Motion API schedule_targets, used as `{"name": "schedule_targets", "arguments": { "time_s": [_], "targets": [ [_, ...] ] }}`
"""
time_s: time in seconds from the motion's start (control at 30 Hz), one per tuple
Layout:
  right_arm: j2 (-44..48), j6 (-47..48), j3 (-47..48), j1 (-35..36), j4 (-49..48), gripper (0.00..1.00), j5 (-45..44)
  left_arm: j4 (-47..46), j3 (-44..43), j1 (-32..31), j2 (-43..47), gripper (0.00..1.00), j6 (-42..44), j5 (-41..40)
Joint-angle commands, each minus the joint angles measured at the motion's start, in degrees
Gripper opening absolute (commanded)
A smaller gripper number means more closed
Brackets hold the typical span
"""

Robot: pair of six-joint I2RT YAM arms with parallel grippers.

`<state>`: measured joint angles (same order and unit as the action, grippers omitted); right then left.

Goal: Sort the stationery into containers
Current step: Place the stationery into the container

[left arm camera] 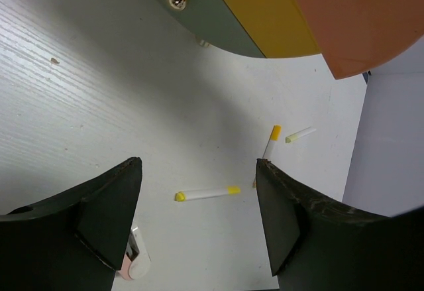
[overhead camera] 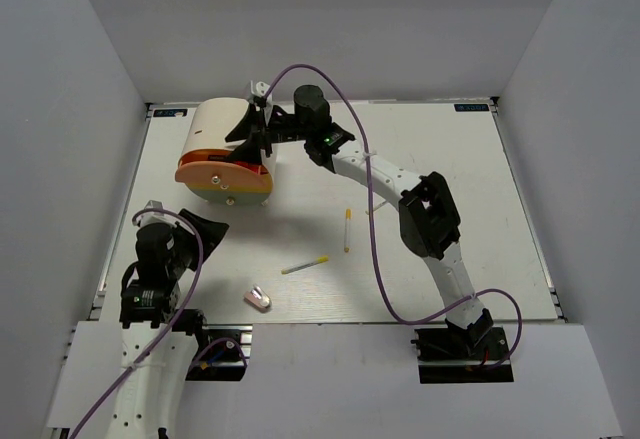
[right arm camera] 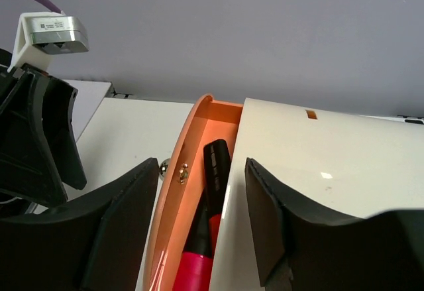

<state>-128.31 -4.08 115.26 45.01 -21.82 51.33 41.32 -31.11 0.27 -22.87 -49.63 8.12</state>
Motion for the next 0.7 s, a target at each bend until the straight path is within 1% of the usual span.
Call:
{"name": "schedule_targets", "arguments": {
  "time_s": [0.0, 0.1, 0.13, 0.2, 0.23, 0.27, 0.33, 0.37, 0.4, 0.43, 0.47, 0.5, 0.53, 0.57, 0.6, 0.63, 0.67],
  "targets": [
    [2.9, 1.7, -0.5, -0.2, -0.3, 0.61, 1.0, -3.5, 0.0, 0.3, -1.1, 0.79, -0.6, 0.7],
    [4.9, 1.4, -1.2, -0.3, -0.6, 0.61, 1.1, -6.8, -0.6, 0.3, -3.6, 0.75, -0.6, 0.7],
    [6.1, 1.8, -1.6, -0.6, -0.7, 0.61, 1.0, -7.9, -1.3, 0.3, -4.4, 0.72, -0.6, 0.7],
    [8.6, 1.9, -3.0, -1.0, -0.2, 0.54, 0.2, -10.1, -2.0, 0.3, -6.1, 0.66, -0.6, 0.7],
    [9.2, 2.1, -3.2, -1.3, 0.1, 0.50, -0.5, -12.6, -2.0, 0.3, -8.1, 0.62, -0.6, 0.7],
    [9.9, 2.1, -3.7, -2.0, 1.6, 0.40, -1.1, -13.8, -2.6, 0.3, -9.3, 0.59, 0.1, 0.7],
    [12.1, 3.1, -3.7, -2.9, 6.4, 0.28, -2.0, -16.8, -4.0, 0.3, -13.0, 0.50, 1.5, 0.7],
    [12.6, 3.3, -3.7, -3.8, 8.2, 0.17, -3.1, -17.6, -4.6, 0.3, -14.2, 0.49, 2.1, 0.7],
    [14.5, 3.9, -4.1, -4.8, 12.6, 0.12, -3.3, -18.2, -5.1, 0.3, -15.3, 0.49, 2.6, 0.7],
    [15.3, 3.8, -6.0, -6.7, 13.8, 0.04, -3.3, -19.5, -6.0, 0.3, -17.4, 0.48, 3.4, 0.7],
    [16.9, 6.0, -6.8, -6.7, 15.0, 0.04, -3.7, -20.1, -6.0, 0.3, -18.3, 0.44, 3.4, 1.2],
    [18.8, 7.0, -7.9, -7.8, 17.7, 0.00, -4.0, -20.8, -6.6, 0.3, -19.0, 0.42, 4.1, 1.2],
    [19.7, 7.6, -9.1, -8.4, 18.7, 0.00, -4.3, -22.3, -7.1, 0.3, -19.7, 0.42, 4.1, 1.2],
    [21.6, 8.9, -12.7, -10.3, 19.5, 0.00, -4.8, -22.9, -7.1, 0.3, -21.1, 0.44, 4.1, 2.0],
    [23.5, 9.5, -13.8, -11.0, 21.4, 0.09, -5.1, -23.6, -7.1, 0.3, -21.6, 0.46, 4.1, 2.0],
    [25.0, 11.3, -17.1, -11.5, 23.6, 0.21, -5.1, -24.1, -7.7, 0.3, -22.2, 0.49, 4.1, 2.0],
    [25.6, 11.9, -18.2, -13.5, 25.6, 0.31, -5.4, -25.2, -8.3, 0.3, -23.3, 0.53, 4.1, 2.6]
  ]
}}
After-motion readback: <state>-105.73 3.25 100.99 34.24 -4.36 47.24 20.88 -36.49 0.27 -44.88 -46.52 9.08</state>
